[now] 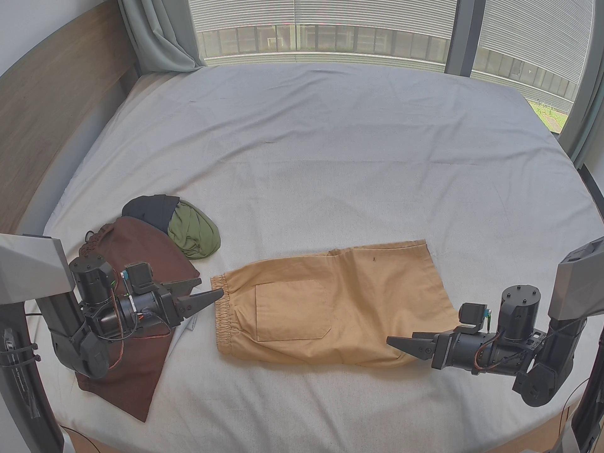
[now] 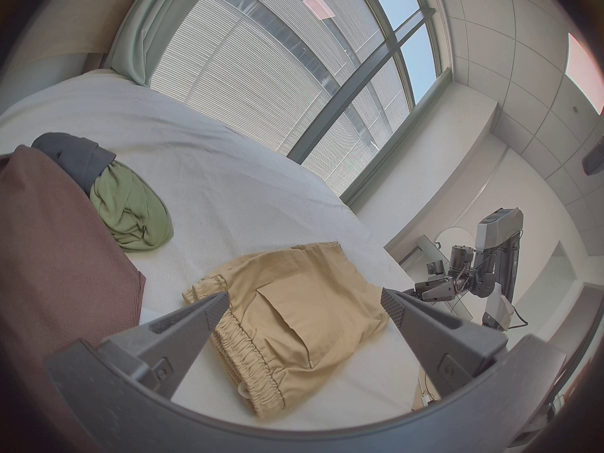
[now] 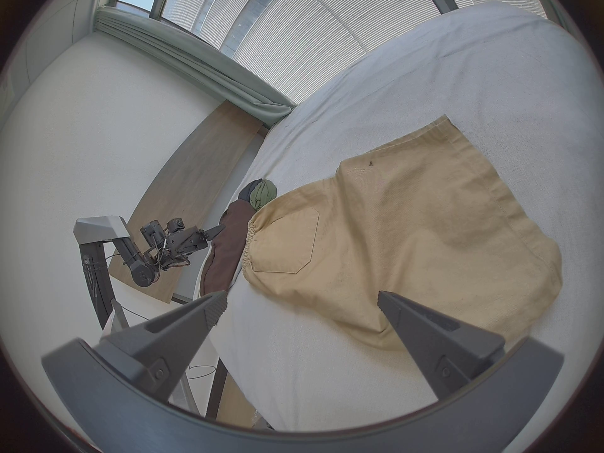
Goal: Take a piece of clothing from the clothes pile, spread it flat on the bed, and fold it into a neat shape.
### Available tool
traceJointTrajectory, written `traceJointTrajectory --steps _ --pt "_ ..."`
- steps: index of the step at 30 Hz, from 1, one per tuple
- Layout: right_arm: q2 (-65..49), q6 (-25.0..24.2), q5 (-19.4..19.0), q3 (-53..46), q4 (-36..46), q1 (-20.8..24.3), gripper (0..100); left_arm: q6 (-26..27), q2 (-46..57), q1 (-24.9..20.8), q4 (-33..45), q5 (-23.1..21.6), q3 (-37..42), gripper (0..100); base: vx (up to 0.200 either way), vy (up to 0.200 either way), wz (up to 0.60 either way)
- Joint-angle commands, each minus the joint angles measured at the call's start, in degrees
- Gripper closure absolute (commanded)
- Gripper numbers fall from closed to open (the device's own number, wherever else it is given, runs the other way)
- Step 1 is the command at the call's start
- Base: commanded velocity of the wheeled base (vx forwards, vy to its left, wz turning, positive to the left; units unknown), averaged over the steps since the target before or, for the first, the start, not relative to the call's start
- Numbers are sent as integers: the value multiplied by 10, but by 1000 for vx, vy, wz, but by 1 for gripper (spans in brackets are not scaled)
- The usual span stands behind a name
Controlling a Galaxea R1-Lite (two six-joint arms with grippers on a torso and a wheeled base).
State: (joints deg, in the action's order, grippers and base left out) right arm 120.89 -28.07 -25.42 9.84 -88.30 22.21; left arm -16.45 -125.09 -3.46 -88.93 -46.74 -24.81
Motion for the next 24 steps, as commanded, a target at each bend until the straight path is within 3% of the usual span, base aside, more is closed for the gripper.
traceJointTrajectory --steps 1,24 --pt "2 0 0 0 0 1 0 -2 -8 2 0 -3 3 0 0 0 0" --pt "14 2 1 -2 -1 7 0 -5 -92 -1 0 -4 -7 0 0 0 0"
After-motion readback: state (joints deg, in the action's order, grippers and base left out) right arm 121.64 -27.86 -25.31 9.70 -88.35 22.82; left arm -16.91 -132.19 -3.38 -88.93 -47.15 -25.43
